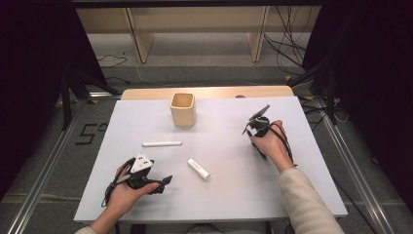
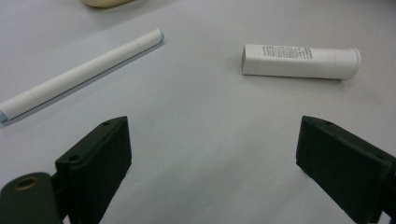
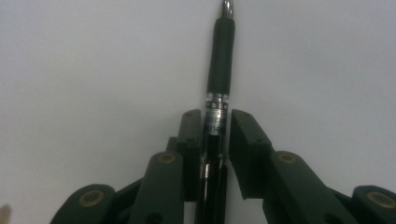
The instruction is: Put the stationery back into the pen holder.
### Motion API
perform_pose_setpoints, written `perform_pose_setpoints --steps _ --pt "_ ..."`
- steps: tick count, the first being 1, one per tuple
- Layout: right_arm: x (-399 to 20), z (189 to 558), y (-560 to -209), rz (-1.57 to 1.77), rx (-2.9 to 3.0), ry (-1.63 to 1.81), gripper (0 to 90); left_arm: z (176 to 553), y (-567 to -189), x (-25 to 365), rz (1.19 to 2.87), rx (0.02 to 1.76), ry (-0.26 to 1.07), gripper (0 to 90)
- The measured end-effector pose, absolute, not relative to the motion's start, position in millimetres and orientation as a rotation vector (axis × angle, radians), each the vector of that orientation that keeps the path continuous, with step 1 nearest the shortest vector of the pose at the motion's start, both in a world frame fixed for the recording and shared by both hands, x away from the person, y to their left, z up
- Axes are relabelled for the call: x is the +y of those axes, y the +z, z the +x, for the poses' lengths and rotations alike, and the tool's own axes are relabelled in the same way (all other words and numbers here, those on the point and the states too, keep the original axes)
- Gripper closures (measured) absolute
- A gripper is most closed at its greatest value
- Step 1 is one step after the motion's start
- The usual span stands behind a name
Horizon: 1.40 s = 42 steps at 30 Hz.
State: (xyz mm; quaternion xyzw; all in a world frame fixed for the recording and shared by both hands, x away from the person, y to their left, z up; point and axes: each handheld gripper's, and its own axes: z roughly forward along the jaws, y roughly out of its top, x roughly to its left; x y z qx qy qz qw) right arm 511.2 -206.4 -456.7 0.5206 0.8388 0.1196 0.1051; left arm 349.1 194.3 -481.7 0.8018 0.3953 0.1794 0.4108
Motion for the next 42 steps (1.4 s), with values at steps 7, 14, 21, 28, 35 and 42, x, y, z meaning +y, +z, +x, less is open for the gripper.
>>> perform_pose_setpoints --steps 7,14,21,28,35,42 --pt "-205.4 511.3 -456.9 1.545 2.466 0.346 75.3 348.9 -481.6 194.4 2.018 0.994 0.452 10.4" --pt "-205.2 511.7 -456.8 1.564 2.46 0.341 75.7 348.8 -481.7 194.3 2.02 0.993 0.452 10.4" --pt "-204.0 511.8 -456.8 1.574 2.455 0.335 77.2 348.8 -481.7 194.2 2.02 0.992 0.452 10.5" --pt "-204.2 511.9 -457.0 1.582 2.452 0.338 78.0 348.7 -481.7 194.2 2.017 0.992 0.453 10.5" --pt "-204.3 512.0 -456.9 1.595 2.449 0.342 78.8 348.7 -481.7 194.3 2.018 0.993 0.454 10.5" --pt "-204.7 512.3 -457.1 1.602 2.447 0.346 79.5 348.7 -481.7 194.4 2.018 0.993 0.454 10.5"
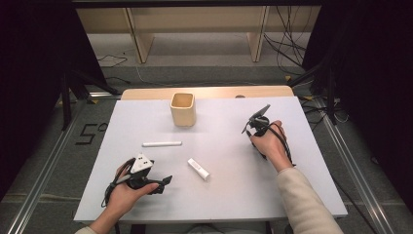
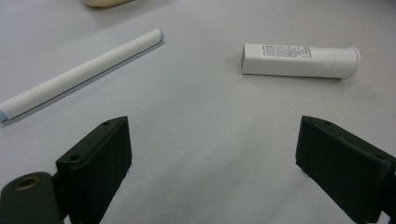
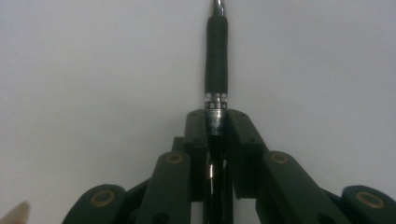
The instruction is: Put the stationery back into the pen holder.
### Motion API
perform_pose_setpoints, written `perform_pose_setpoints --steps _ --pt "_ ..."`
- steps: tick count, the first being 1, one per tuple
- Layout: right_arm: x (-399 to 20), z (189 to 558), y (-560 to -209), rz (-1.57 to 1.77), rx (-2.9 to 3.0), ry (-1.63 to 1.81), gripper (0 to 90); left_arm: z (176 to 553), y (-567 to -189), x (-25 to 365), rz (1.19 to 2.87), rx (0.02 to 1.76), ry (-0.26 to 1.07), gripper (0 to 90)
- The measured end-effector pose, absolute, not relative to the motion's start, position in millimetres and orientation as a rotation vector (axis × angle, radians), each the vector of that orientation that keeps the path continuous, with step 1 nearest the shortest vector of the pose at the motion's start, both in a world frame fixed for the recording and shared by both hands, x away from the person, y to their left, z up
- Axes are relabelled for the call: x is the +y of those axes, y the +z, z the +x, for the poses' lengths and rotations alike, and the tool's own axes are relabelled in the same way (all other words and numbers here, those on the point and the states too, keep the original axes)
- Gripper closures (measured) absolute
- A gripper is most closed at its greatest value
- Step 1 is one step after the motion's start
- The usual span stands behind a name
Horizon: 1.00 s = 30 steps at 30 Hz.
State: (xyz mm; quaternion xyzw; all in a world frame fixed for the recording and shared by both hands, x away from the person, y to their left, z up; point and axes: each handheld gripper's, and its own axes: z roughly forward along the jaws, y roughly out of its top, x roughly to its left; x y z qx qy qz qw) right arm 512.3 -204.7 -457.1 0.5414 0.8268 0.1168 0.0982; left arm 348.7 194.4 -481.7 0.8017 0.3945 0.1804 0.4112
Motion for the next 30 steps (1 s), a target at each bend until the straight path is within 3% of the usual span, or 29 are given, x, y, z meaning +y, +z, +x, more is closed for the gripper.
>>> perform_pose_setpoints --steps 30 --pt "-210 505 -447 1.644 2.412 0.522 79.9 348 -481 195 2.024 0.99 0.455 11.1"
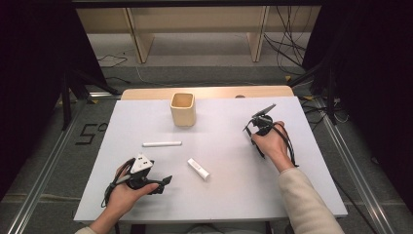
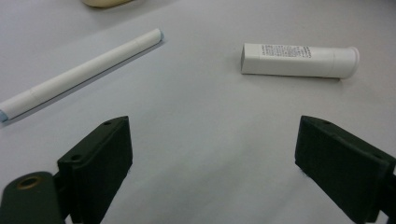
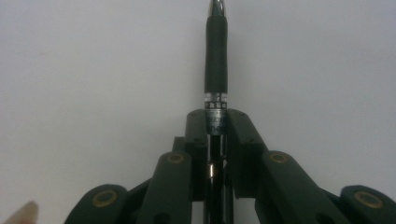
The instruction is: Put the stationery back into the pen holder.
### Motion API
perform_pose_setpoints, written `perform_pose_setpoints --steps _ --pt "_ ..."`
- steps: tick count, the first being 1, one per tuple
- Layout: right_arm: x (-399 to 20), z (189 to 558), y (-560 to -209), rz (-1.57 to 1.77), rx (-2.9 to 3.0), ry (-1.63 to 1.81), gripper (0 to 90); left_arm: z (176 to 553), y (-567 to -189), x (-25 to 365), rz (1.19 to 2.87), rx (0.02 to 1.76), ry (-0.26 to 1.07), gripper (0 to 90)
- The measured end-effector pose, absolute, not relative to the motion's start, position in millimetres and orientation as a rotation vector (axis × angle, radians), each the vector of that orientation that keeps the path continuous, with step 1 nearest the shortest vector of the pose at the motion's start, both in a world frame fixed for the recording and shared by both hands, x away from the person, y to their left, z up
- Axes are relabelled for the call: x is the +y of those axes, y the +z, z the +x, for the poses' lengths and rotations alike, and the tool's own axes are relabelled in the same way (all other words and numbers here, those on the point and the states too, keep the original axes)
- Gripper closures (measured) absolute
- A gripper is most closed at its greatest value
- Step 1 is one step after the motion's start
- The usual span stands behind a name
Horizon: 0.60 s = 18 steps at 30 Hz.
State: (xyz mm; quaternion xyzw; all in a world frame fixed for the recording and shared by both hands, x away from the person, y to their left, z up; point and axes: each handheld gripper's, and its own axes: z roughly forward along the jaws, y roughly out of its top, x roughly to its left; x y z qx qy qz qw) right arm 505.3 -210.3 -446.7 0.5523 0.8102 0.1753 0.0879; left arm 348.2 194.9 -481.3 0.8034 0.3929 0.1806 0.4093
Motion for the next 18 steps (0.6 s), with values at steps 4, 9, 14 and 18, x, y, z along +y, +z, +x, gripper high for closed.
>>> perform_pose_setpoints --steps 4,9,14,18 --pt "-210 503 -444 1.629 2.414 0.559 79.9 348 -481 195 2.024 0.99 0.454 11.2" --pt "-210 499 -441 1.618 2.416 0.63 79.9 348 -481 195 2.022 0.991 0.453 11.3" --pt "-208 494 -435 1.563 2.423 0.729 79.9 348 -482 194 2.018 0.993 0.454 11.6" --pt "-206 489 -433 1.504 2.423 0.8 79.9 348 -482 193 2.016 0.99 0.454 11.8"
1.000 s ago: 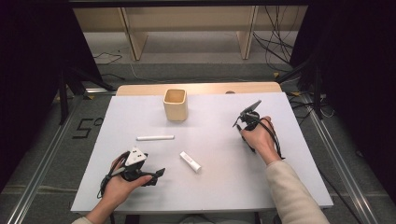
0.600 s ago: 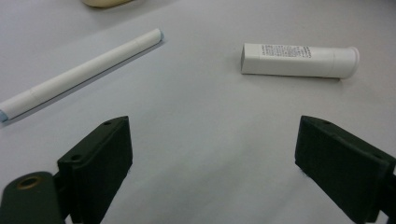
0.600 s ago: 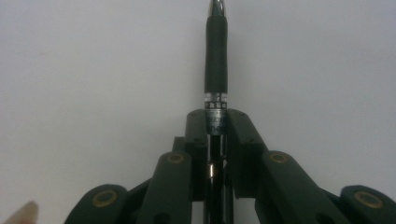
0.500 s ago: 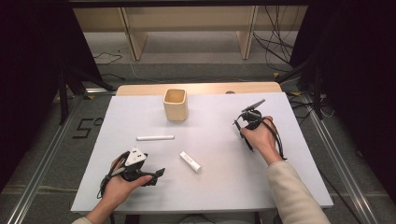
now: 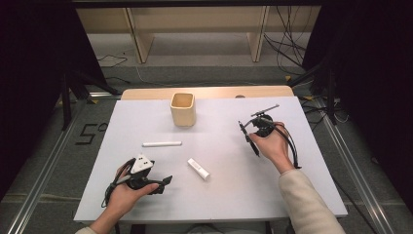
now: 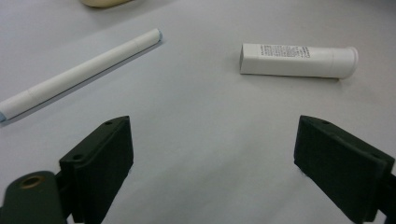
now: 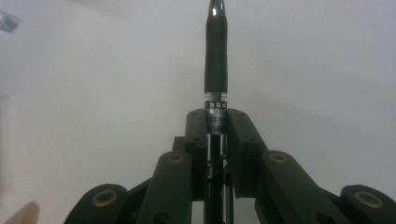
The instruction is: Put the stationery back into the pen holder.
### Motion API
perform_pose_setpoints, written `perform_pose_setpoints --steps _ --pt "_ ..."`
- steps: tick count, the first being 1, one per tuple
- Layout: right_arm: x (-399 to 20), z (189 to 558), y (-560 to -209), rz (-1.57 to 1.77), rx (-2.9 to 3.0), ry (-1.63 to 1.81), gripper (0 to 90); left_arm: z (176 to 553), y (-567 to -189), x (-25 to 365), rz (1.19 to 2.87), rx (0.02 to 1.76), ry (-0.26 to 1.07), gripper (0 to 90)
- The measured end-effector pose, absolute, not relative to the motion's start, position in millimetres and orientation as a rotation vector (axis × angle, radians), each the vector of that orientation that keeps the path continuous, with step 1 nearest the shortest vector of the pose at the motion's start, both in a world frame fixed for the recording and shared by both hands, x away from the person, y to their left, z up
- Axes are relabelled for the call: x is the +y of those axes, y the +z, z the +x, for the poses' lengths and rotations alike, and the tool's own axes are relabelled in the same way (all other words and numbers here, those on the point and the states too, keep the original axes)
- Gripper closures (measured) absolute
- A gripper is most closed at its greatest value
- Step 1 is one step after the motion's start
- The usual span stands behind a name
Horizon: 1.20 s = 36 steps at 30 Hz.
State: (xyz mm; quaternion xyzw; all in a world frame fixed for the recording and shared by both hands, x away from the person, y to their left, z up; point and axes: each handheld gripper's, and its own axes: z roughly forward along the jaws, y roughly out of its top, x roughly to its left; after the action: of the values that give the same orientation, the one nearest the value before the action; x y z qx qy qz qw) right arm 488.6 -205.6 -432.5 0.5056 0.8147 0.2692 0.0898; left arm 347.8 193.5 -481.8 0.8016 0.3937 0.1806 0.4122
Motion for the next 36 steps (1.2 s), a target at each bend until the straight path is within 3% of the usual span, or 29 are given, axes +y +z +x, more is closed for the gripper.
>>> perform_pose_setpoints --steps 21,36 --pt "-203 466 -429 1.333 2.376 1.099 79.9 348 -481 194 2.009 1.001 0.459 13.4" --pt "-181 444 -429 1.201 2.342 1.282 79.9 356 -467 183 1.91 1.01 0.477 17.4"
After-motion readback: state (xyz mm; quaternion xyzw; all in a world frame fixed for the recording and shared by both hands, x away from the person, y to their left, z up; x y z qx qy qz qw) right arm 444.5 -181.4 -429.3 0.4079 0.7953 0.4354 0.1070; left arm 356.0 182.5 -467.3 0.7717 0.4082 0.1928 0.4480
